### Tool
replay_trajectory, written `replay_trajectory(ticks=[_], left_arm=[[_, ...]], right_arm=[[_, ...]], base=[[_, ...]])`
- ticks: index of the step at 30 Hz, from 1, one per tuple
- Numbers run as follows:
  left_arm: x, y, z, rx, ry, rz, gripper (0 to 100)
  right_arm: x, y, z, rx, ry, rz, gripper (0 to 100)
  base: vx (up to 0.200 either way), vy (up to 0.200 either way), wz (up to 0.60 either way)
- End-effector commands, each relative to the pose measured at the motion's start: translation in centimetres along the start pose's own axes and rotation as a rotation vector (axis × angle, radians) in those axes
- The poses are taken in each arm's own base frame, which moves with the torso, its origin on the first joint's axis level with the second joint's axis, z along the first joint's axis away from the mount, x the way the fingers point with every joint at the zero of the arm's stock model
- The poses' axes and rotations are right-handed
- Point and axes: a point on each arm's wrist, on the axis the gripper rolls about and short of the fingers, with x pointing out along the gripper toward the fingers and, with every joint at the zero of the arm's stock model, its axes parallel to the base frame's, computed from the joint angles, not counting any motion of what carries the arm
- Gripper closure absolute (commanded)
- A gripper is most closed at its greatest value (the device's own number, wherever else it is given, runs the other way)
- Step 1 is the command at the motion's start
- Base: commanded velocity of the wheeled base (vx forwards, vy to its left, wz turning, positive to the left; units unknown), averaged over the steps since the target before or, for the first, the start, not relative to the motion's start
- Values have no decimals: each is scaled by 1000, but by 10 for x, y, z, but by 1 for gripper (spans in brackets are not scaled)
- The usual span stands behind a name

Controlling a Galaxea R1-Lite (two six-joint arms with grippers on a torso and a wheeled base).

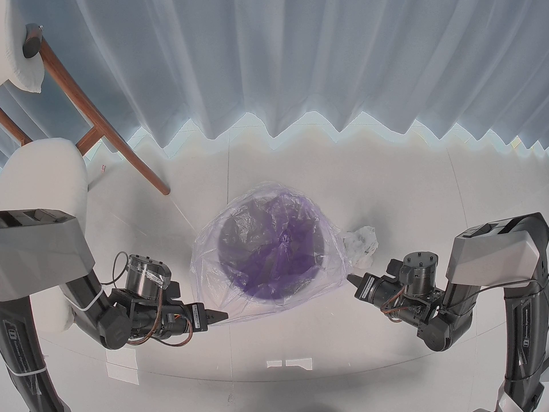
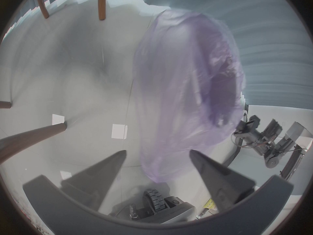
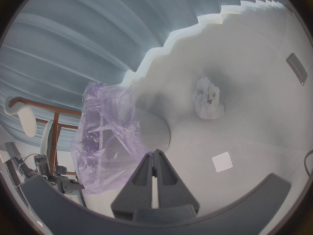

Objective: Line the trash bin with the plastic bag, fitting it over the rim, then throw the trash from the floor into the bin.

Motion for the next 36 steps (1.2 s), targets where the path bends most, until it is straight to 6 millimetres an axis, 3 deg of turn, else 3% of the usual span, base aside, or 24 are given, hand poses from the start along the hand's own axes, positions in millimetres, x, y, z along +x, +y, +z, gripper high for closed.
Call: replay_trajectory(ticks=[1, 2, 4, 5, 7, 9, 11, 14, 16, 17, 23, 30, 36], left_arm=[[-42, -16, 10, 29, -118, -61, 0], [-49, -18, 12, 30, -139, -67, 0], [-59, -20, 17, 35, -173, -77, 0], [-80, -24, 26, 44, -239, -101, 0], [-103, -27, 34, 57, -299, -156, 0], [-119, -28, 40, 63, -322, -197, 0], [-121, -27, 43, 56, -317, -196, 0], [-112, -24, 50, 42, -300, -176, 0], [-84, -6, 56, 8, -265, -126, 0], [-79, -3, 58, 5, -271, -116, 0], [-46, 11, 52, -1, -252, -100, 0], [-19, 27, 47, -11, -252, -87, 0], [-12, 31, 43, -7, -271, -101, 0]], right_arm=[[1, -3, -8, -6, 18, -3, 100], [2, -4, -8, -4, 18, -3, 0], [2, -4, -8, 0, 16, -1, 0], [0, -4, -9, 4, 10, 4, 0], [-4, -6, -13, 0, 9, 6, 0], [-7, -7, -16, -3, 5, 15, 0], [-9, -8, -20, -4, 11, 18, 0], [-9, -8, -26, -7, 33, 17, 0], [-8, -8, -30, -15, 38, 16, 0], [-8, -8, -29, -15, 37, 17, 0], [-11, -1, -22, -20, 1, 43, 0], [-12, 3, -26, -24, 15, 52, 0], [-12, 3, -26, -25, 16, 54, 0]], base=[[0, 0, 0], [0, 0, 0], [0, 0, 0], [0, 0, 0], [0, 0, 0], [0, 0, 0], [0, 0, 0], [0, 0, 0], [0, 0, 0], [0, 0, 0], [0, 0, 0], [0, 0, 0], [0, 0, 0]])
